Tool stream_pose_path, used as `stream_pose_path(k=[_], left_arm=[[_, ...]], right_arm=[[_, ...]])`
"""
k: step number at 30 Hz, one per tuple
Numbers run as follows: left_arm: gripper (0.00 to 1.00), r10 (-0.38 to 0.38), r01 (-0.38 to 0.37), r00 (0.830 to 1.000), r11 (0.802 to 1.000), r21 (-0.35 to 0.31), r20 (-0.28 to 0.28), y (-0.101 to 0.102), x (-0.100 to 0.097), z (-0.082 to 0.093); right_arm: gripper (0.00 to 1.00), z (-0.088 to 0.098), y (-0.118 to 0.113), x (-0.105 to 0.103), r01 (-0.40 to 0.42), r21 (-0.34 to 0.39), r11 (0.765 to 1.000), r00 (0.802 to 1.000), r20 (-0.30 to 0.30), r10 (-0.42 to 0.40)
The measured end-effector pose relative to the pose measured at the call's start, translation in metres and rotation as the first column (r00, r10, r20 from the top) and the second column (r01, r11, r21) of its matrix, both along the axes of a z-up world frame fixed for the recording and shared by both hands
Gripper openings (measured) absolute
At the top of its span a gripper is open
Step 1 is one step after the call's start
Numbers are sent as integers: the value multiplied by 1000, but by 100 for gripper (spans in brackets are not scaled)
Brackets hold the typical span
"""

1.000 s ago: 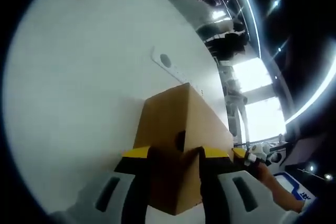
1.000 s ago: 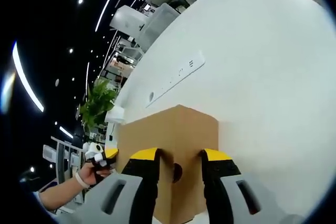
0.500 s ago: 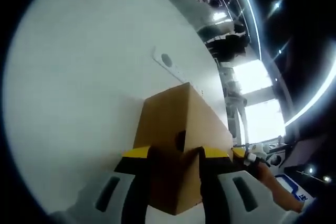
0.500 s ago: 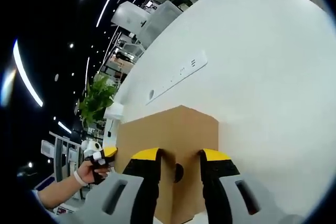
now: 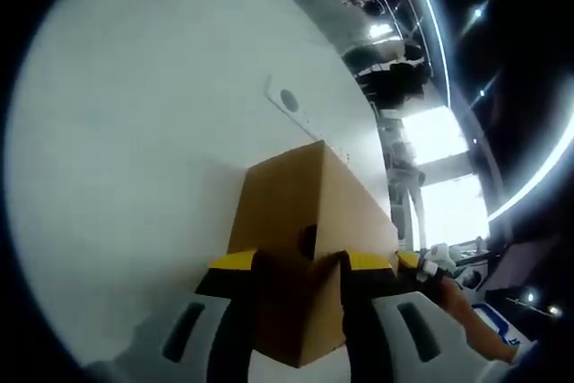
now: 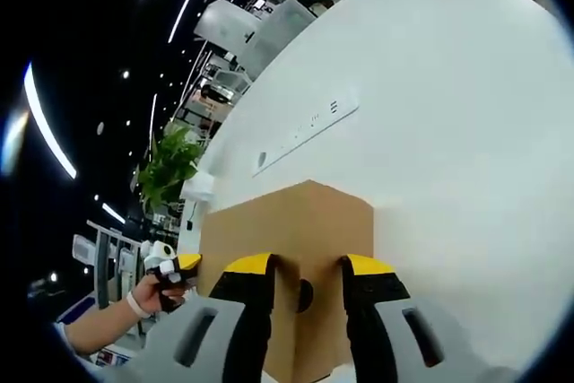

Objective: Operate the shoe box by opening the lid, removing the specified soft item, and placing it in the target area until the item is outside and the box remains undamaged.

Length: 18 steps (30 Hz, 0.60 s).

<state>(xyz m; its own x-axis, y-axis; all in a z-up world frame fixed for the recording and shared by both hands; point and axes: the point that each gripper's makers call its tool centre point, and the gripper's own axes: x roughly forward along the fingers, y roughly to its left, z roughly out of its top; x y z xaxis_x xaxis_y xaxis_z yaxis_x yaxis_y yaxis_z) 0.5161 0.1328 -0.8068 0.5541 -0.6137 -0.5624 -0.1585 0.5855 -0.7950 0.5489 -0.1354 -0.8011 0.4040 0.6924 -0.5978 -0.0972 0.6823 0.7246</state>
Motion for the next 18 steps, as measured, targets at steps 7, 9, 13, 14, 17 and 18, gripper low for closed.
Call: stream_pose_path(k=[7,9,13,14,17,18], left_arm=[[35,18,-18,1000,1000,-3,2,-1,-7,0],[35,23,-23,1000,1000,-3,-2,-1,-8,0],[35,27,-27,1000,1000,-6,-5,-1,-10,0],[35,26,-26,1000,1000,-6,-5,-1,-9,-1],[35,22,-22,1000,1000,-5,-5,-1,-8,-1],[35,20,-20,1000,1000,-5,-6,-1,-9,-1]], right_arm=[[29,0,0,1,-18,-2,1000,1000,2,18],[30,-1,-1,2,-14,8,1000,1000,-10,14],[30,-1,-1,2,-11,12,1000,1000,-9,12],[30,-1,-1,2,-10,10,1000,1000,-9,11],[30,-1,-1,2,-11,9,1000,1000,-8,11],[30,-1,-1,2,-11,8,1000,1000,-7,11]])
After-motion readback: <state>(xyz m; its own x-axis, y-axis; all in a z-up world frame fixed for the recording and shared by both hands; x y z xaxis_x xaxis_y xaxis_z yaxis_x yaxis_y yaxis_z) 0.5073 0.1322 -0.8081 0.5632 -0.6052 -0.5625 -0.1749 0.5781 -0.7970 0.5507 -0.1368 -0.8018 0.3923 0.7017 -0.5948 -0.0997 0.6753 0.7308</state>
